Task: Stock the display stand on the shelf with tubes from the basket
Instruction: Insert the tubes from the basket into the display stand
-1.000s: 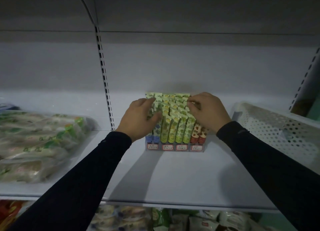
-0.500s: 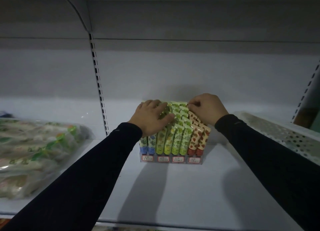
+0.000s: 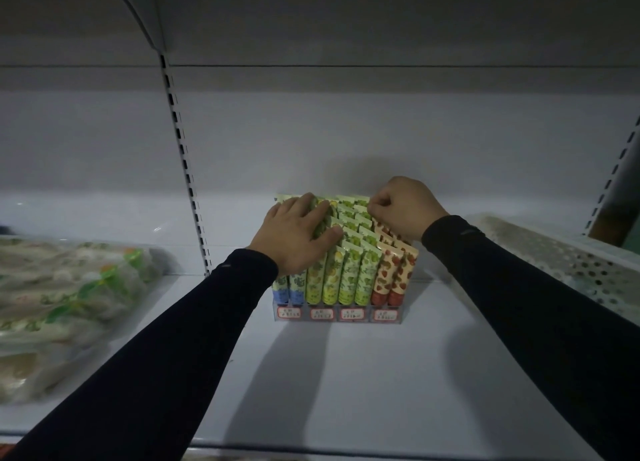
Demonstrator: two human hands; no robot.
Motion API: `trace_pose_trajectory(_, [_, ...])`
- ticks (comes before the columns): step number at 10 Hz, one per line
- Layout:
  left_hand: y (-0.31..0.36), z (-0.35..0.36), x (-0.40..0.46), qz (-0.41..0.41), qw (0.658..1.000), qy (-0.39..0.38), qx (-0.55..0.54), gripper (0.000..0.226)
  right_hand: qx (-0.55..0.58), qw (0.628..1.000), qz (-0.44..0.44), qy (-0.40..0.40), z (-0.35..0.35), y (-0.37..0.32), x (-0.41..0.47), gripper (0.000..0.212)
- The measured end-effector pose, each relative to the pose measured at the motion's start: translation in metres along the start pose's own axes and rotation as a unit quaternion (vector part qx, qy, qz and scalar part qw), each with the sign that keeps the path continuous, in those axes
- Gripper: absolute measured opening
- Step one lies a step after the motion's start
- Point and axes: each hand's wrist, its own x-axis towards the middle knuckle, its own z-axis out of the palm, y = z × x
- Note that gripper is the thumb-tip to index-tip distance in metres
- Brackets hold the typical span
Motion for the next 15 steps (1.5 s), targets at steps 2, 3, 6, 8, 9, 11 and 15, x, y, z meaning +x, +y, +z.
trace_pose_trajectory(2, [0.000, 0.000, 0.001, -0.002, 1.000, -0.003, -0.001, 0.067, 0.005, 1.000, 0.000, -0.018, -0.003, -0.001, -0.001, 0.030])
trace_pose_trajectory(3, [0.000, -0.001, 0.000, 0.001, 1.000, -0.001, -0.003, 0.066, 0.038, 0.999, 0.012, -0.015, -0.007, 0.002, -0.005, 0.037])
trace_pose_trajectory(6, [0.010, -0.009, -0.003, 0.035, 0.999, 0.022, 0.002, 0.065, 0.056, 0.997, 0.011, 0.046, -0.024, 0.020, -0.033, 0.024])
trace_pose_trajectory(8, [0.025, 0.000, -0.008, 0.064, 0.997, -0.006, 0.031, 0.078, 0.036, 0.999, 0.011, 0.032, -0.015, 0.014, -0.042, 0.023])
trace_pose_trajectory(9, [0.026, 0.002, -0.009, 0.056, 0.998, -0.013, 0.037, 0.079, 0.043, 0.998, 0.026, 0.025, -0.011, 0.013, -0.040, 0.027])
trace_pose_trajectory(11, [0.025, 0.006, -0.009, 0.062, 0.997, -0.010, 0.043, 0.067, 0.056, 0.997, 0.046, 0.006, -0.010, 0.012, -0.037, 0.025])
trace_pose_trajectory(15, [0.025, -0.001, -0.009, 0.061, 0.998, -0.012, 0.025, 0.075, 0.103, 0.993, 0.061, 0.021, -0.014, 0.015, -0.044, 0.044])
